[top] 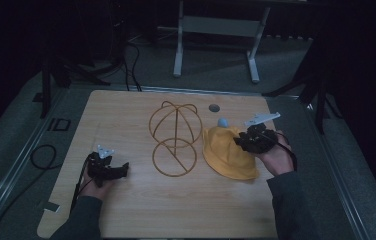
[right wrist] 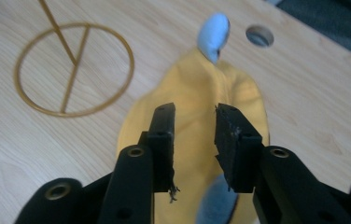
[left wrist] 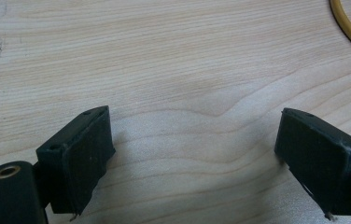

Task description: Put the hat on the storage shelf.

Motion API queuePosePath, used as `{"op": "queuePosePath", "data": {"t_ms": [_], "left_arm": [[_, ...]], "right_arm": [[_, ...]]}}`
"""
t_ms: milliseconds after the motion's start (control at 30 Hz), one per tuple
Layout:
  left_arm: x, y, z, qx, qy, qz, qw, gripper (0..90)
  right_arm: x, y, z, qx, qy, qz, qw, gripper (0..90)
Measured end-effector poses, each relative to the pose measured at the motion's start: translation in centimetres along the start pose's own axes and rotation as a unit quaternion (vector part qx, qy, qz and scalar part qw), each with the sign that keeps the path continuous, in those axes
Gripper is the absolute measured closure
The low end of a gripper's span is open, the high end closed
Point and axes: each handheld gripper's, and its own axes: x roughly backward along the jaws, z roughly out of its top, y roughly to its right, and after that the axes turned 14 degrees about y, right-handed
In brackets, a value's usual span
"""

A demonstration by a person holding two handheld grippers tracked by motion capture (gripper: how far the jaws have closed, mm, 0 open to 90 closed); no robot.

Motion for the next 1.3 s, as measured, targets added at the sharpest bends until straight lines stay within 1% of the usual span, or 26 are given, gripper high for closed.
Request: {"op": "queuePosePath", "data": {"t_ms": [67,200,400,600,833,967,1167,1233,1267,1300], "left_arm": [[0.0,0.0,0.0,0.0,0.0,0.0,1.0,11.5],[0.0,0.0,0.0,-0.001,0.0,0.0,1.0,11.5],[0.0,0.0,0.0,0.0,0.0,0.0,1.0,11.5],[0.0,0.0,0.0,-0.001,-0.001,0.0,1.0,11.5],[0.0,0.0,0.0,-0.002,-0.001,0.0,1.0,11.5],[0.0,0.0,0.0,-0.001,-0.001,0.0,1.0,11.5],[0.0,0.0,0.0,0.0,-0.001,0.0,1.0,11.5],[0.0,0.0,0.0,0.0,-0.001,-0.001,1.0,11.5],[0.0,0.0,0.0,0.0,-0.001,0.0,1.0,11.5],[0.0,0.0,0.0,0.0,0.0,0.0,1.0,11.5]], "right_arm": [[-0.4,0.3,0.1,0.002,-0.016,-0.007,0.9998,64.9],[-0.9,0.8,0.3,0.006,-0.033,-0.009,0.9994,62.8],[-2.0,1.5,1.0,0.01,-0.06,-0.005,0.9982,59.5],[-3.0,2.0,1.7,0.01,-0.086,0.0,0.9962,57.9],[-4.4,2.4,2.1,0.004,-0.119,0.008,0.9928,55.9],[-5.2,2.6,2.2,-0.006,-0.138,0.015,0.9903,54.6],[-6.1,2.9,2.1,-0.011,-0.16,0.018,0.9869,55.2],[-6.5,3.0,2.1,-0.013,-0.172,0.022,0.9847,55.5],[-6.6,3.0,2.1,-0.012,-0.174,0.024,0.9844,55.7],[-6.7,3.1,2.1,-0.016,-0.177,0.025,0.9838,56.3]]}}
